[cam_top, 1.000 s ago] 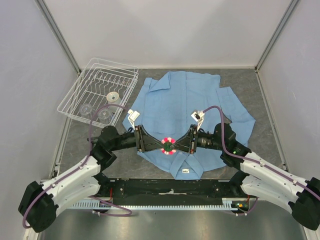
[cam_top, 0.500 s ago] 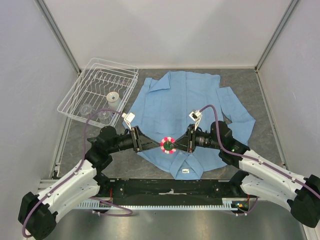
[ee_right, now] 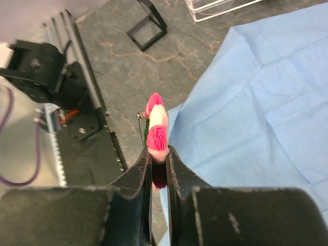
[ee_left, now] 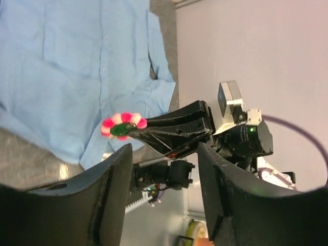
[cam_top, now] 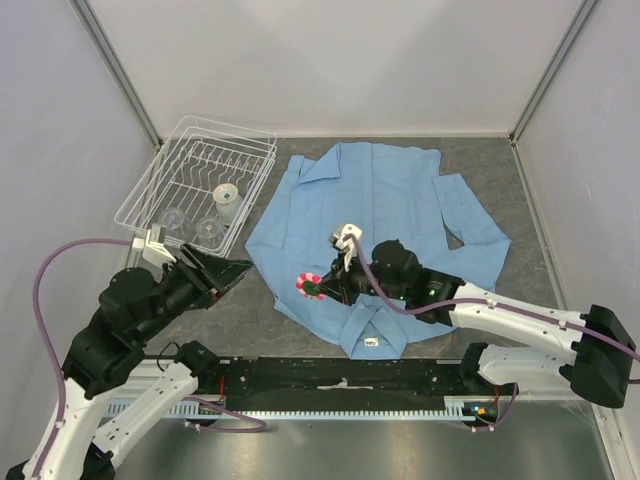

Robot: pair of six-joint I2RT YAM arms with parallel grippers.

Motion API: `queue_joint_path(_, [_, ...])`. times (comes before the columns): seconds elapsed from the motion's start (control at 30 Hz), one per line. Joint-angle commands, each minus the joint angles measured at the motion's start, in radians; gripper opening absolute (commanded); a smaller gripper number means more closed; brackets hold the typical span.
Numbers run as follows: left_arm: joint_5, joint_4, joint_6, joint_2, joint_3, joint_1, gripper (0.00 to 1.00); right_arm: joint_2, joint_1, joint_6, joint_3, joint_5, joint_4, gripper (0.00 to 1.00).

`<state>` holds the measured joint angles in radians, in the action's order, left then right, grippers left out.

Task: Remove the brooch from the garment

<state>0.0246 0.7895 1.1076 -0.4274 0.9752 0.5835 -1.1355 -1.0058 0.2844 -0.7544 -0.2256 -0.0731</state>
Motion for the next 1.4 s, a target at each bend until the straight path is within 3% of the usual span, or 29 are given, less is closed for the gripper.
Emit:
queue_joint_path(0.0, [-0.007, 0.261, 0.236, -0.068, 0.026, -0.005, 0.63, -0.046, -0.089, -0.273, -0.078, 0.198, 0.001, 0.0])
queue_joint_path(0.07, [0.053, 0.26, 0.315, -0.112, 0.051, -0.005, 0.63, -0.062, -0.145, -0.391, -0.085, 0.29, 0.001, 0.0])
queue_joint_path(0.3, [0.055, 0.333, 0.437, -0.186, 0.145, -0.005, 0.61, -0.029, -0.247, -0.612, 0.015, 0.327, -0.209, 0.0])
queue_joint_path(0.57, [0.144, 0.283, 0.576, -0.186, 0.016, -0.005, 0.47, -0.09, -0.384, -0.866, 0.01, 0.48, -0.298, 0.0])
queue_joint_path(0.9, [0.189, 0.229, 0.606, -0.185, -0.052, -0.005, 0.45, -0.132, -0.412, -0.912, 0.004, 0.516, -0.37, 0.0])
queue_joint_path(1.37, [0.202, 0.203, 0.618, -0.192, -0.086, -0.005, 0.33, -0.153, -0.442, -0.952, -0.01, 0.54, -0.401, 0.0])
